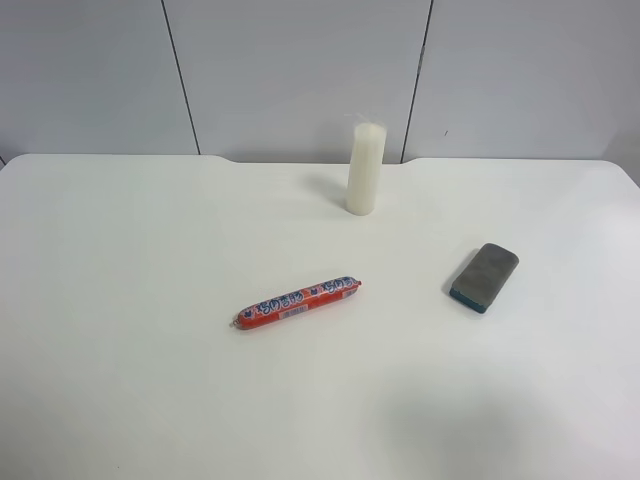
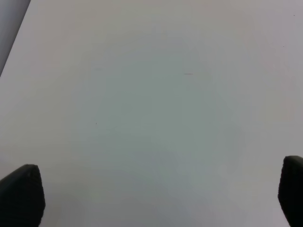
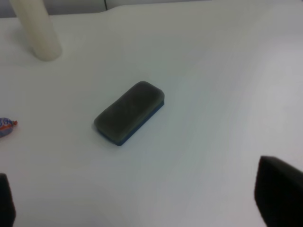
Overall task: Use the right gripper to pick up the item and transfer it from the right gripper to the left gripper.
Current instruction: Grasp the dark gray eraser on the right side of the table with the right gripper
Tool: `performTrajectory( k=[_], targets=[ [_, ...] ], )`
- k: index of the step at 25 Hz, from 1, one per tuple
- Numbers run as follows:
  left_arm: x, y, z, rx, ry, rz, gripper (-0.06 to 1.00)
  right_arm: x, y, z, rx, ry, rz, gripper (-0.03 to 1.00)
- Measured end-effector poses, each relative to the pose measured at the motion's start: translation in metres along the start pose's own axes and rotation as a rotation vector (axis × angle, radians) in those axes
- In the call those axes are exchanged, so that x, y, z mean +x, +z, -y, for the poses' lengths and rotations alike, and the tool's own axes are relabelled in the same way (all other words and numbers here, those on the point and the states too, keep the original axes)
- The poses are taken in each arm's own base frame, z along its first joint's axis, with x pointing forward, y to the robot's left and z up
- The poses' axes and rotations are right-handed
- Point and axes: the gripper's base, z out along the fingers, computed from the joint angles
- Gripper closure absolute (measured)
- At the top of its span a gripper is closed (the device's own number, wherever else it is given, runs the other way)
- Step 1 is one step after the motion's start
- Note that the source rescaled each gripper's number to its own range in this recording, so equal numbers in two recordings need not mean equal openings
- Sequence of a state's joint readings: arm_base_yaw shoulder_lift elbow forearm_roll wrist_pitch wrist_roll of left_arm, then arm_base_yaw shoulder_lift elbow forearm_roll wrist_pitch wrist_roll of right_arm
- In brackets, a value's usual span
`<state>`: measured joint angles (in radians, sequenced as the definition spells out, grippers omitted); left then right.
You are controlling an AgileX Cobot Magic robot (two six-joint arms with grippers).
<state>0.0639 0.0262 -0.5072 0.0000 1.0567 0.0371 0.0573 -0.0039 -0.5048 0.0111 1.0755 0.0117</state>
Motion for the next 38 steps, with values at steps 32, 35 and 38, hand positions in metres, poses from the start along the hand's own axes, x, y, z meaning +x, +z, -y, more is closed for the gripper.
performTrajectory(
  k=[32, 35, 38],
  targets=[
    [0.0, 0.0, 0.0, 0.0, 0.0, 0.0, -0.06, -0.071, 0.043, -0.001, 0.021, 0.104, -0.304, -0.03],
    [0.0, 0.0, 0.0, 0.0, 0.0, 0.0, -0.06, -0.099, 0.072, -0.001, 0.033, 0.13, -0.414, -0.03],
    [0.0, 0.0, 0.0, 0.0, 0.0, 0.0, -0.06, -0.118, 0.11, -0.002, 0.042, 0.174, -0.536, -0.03]
  ],
)
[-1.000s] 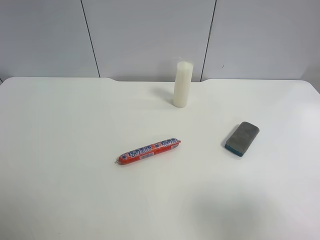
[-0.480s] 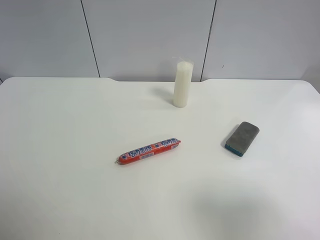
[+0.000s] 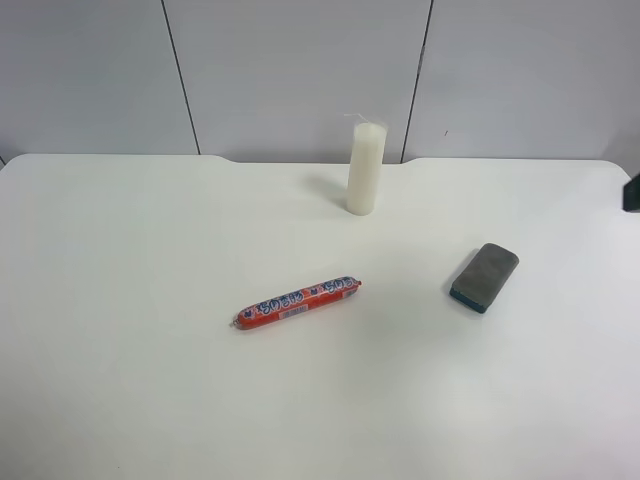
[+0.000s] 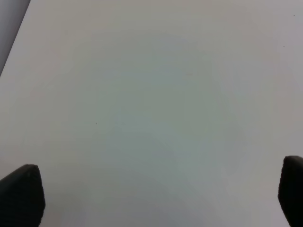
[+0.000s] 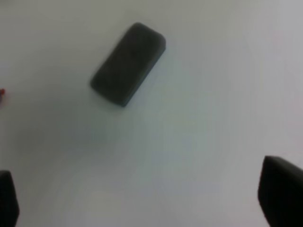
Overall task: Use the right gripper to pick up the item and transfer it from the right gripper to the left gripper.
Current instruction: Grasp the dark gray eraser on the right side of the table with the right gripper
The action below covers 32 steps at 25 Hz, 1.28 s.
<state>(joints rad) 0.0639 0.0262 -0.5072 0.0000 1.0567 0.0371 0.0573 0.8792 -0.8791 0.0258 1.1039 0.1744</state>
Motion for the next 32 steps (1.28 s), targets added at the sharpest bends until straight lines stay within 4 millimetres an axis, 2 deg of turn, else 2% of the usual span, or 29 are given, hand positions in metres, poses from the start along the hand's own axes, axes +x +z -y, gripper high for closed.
performTrajectory(
  k=[3, 4, 7, 10, 17, 23, 32],
  targets=[
    [0.0, 0.0, 0.0, 0.0, 0.0, 0.0, -0.06, -0.028, 0.033, -0.009, -0.017, 0.069, -0.131, -0.03],
    [0.0, 0.0, 0.0, 0.0, 0.0, 0.0, -0.06, -0.028, 0.033, -0.009, -0.017, 0.069, -0.131, -0.03],
    [0.0, 0.0, 0.0, 0.0, 0.0, 0.0, -0.06, -0.044, 0.072, -0.016, -0.034, 0.146, -0.267, -0.03],
    [0.0, 0.0, 0.0, 0.0, 0.0, 0.0, -0.06, -0.048, 0.111, -0.02, -0.037, 0.198, -0.402, -0.03],
    [0.0, 0.0, 0.0, 0.0, 0.0, 0.0, -0.06, -0.048, 0.178, -0.019, 0.013, 0.304, -0.508, -0.03],
    [0.0, 0.0, 0.0, 0.0, 0.0, 0.0, -0.06, -0.045, 0.214, -0.016, 0.047, 0.367, -0.521, -0.03],
    [0.0, 0.0, 0.0, 0.0, 0.0, 0.0, -0.06, -0.047, 0.241, -0.014, 0.064, 0.45, -0.456, -0.03]
  ],
)
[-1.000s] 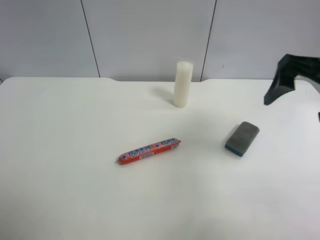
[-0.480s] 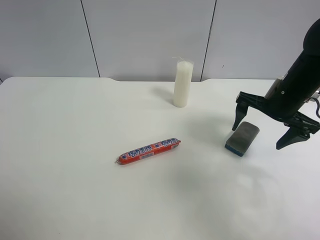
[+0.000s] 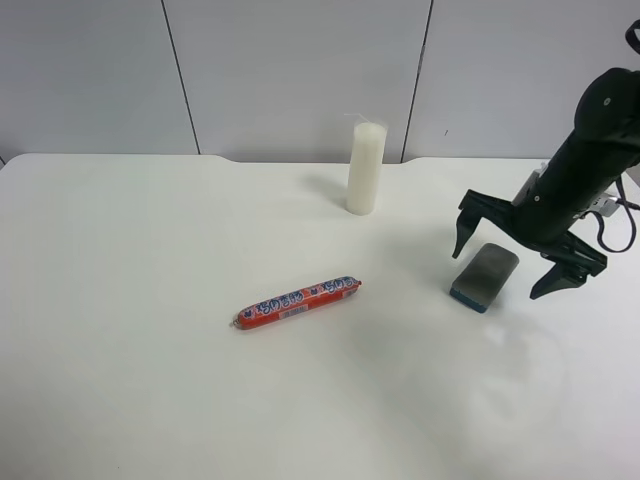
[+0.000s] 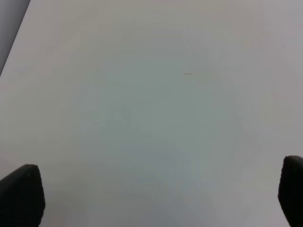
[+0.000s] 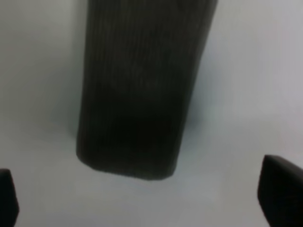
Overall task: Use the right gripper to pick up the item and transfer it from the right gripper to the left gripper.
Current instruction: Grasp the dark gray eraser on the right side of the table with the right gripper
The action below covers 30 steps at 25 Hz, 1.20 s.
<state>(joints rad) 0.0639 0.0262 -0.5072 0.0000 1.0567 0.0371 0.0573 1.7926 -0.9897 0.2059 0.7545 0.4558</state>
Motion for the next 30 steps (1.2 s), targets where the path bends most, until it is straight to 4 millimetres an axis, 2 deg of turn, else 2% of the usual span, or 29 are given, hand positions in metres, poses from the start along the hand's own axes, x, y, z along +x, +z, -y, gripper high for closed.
performTrajectory(
  k=[14, 22, 24, 26, 28, 30],
  targets=[
    [0.0, 0.0, 0.0, 0.0, 0.0, 0.0, -0.06, -0.007, 0.037, 0.002, 0.028, 0.042, -0.031, -0.03],
    [0.0, 0.0, 0.0, 0.0, 0.0, 0.0, -0.06, -0.007, 0.048, 0.004, 0.041, 0.063, -0.055, -0.02],
    [0.0, 0.0, 0.0, 0.0, 0.0, 0.0, -0.06, -0.007, 0.048, 0.003, 0.04, 0.063, -0.054, 0.03],
    [0.0, 0.0, 0.0, 0.0, 0.0, 0.0, -0.06, -0.007, 0.048, 0.004, 0.043, 0.063, -0.057, 0.13],
    [0.0, 0.0, 0.0, 0.0, 0.0, 0.0, -0.06, -0.007, 0.048, 0.004, 0.043, 0.063, -0.059, 0.29],
    [0.0, 0.0, 0.0, 0.0, 0.0, 0.0, -0.06, -0.007, 0.048, 0.004, 0.043, 0.064, -0.059, 0.52]
  ],
)
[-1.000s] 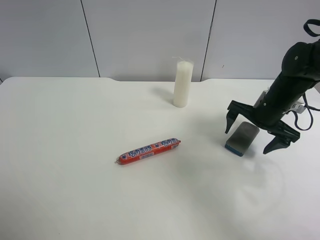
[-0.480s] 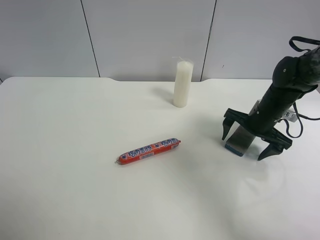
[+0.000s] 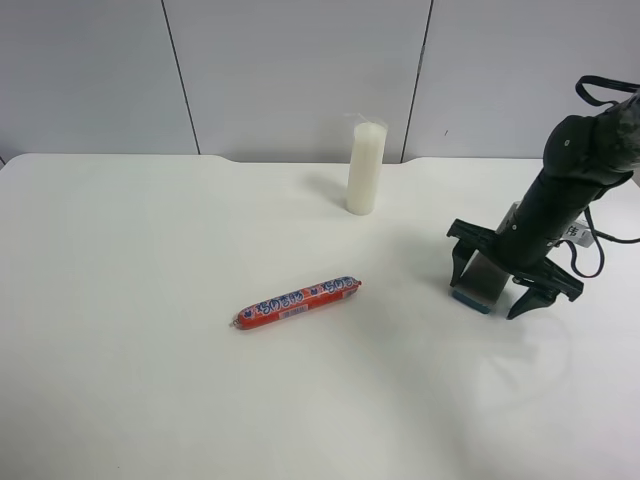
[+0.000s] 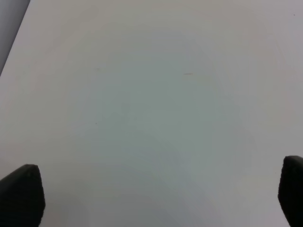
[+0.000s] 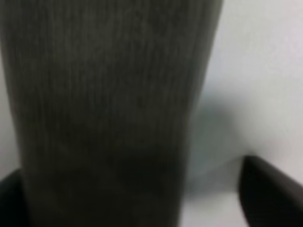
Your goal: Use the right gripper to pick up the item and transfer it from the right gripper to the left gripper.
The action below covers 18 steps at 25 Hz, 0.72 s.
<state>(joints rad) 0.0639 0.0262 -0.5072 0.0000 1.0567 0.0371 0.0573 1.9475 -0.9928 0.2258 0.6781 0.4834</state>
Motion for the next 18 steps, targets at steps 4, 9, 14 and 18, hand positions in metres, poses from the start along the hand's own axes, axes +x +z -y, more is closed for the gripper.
performTrajectory(
  k=[4, 9, 14, 18],
  targets=[
    [0.0, 0.0, 0.0, 0.0, 0.0, 0.0, -0.06, 0.0, 0.001, 0.0, -0.003, 0.008, -0.003, 0.91],
    [0.0, 0.0, 0.0, 0.0, 0.0, 0.0, -0.06, 0.0, 0.001, 0.0, -0.003, 0.004, -0.003, 0.95],
    [0.0, 0.0, 0.0, 0.0, 0.0, 0.0, -0.06, 0.0, -0.001, -0.001, -0.006, -0.023, 0.002, 0.96],
    [0.0, 0.0, 0.0, 0.0, 0.0, 0.0, -0.06, 0.001, -0.019, -0.003, -0.038, -0.095, 0.045, 0.96]
  ],
)
